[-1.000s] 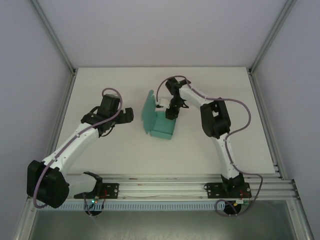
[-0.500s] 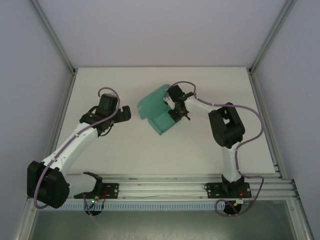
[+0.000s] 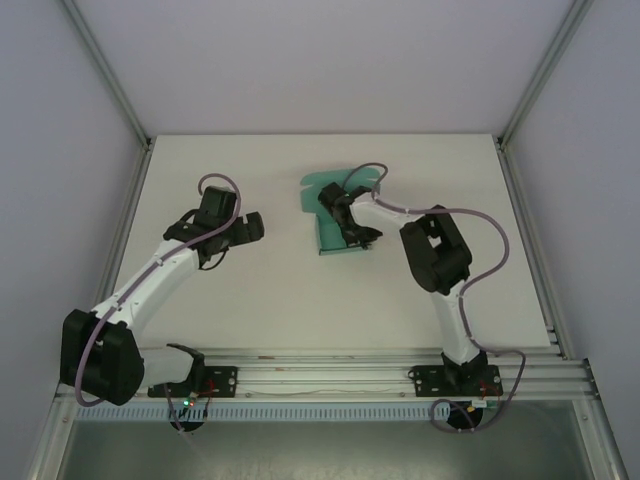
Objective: Assemble paper box
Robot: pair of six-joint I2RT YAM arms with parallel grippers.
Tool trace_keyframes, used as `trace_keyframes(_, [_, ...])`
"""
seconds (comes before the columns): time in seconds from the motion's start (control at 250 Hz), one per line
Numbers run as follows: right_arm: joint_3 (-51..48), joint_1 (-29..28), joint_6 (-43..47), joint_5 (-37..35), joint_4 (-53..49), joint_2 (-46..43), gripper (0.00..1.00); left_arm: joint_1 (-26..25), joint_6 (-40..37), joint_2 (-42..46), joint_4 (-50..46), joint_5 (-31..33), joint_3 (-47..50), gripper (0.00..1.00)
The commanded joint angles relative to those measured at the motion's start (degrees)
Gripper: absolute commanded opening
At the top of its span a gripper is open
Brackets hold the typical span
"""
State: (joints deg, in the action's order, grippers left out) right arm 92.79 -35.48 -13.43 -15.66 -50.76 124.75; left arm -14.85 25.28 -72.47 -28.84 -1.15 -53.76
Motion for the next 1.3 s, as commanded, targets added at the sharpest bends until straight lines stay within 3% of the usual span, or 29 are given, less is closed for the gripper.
trace_keyframes(0.0, [0.3, 0.3, -4.1, -6.1, -8.5, 4.9, 0.0, 0.2, -0.3, 0.3, 0.8, -1.0, 0.5, 1.0])
trace_keyframes(0.088, [-2.5, 0.2, -3.5, -2.9, -3.7, 3.0, 0.02, 0.2, -0.4, 0.3, 0.6, -0.8, 0.6, 1.0])
trace_keyframes(0.252, [-3.1, 0.2, -2.8, -4.8, -1.1, -0.8, 0.1, 0.2, -0.7, 0.3, 0.5, -1.0, 0.5, 1.0])
trace_keyframes(0.3, [-3.4, 0.2, -2.1, -4.7, -0.1, -2.0, 0.2, 0.2, -0.7, 0.5, 0.9, -1.2, 0.7, 1.0])
trace_keyframes(0.424, [-4.7, 0.4, -1.1, -2.3, 3.1, -6.1, 0.32, 0.3, -1.0, 0.9, 1.7, -2.1, 1.1, 1.0])
trace_keyframes(0.488, [-5.5, 0.4, -1.0, -1.5, 4.8, -7.9, 0.49, 0.2, -1.3, 1.0, 2.4, -2.8, 1.3, 1.0])
trace_keyframes(0.568, [-6.3, 0.4, -0.6, 0.6, 6.9, -9.6, 0.57, 0.3, -1.7, 0.9, 2.9, -3.7, 1.5, 1.0])
trace_keyframes(0.943, [-9.3, 3.4, 1.1, 6.8, 11.1, -15.2, 0.62, 0.2, -2.6, -1.1, 3.9, -6.2, 1.1, 1.0])
trace_keyframes(1.115, [-14.6, 8.2, 3.6, 17.7, 16.7, -20.0, 0.63, 0.2, -3.1, -3.1, 6.1, -9.2, 1.4, 1.0])
trace_keyframes(1.295, [-16.5, 11.2, 5.9, 28.1, 19.1, -18.1, 0.59, 0.1, -3.5, -5.6, 7.0, -10.4, 0.8, 1.0])
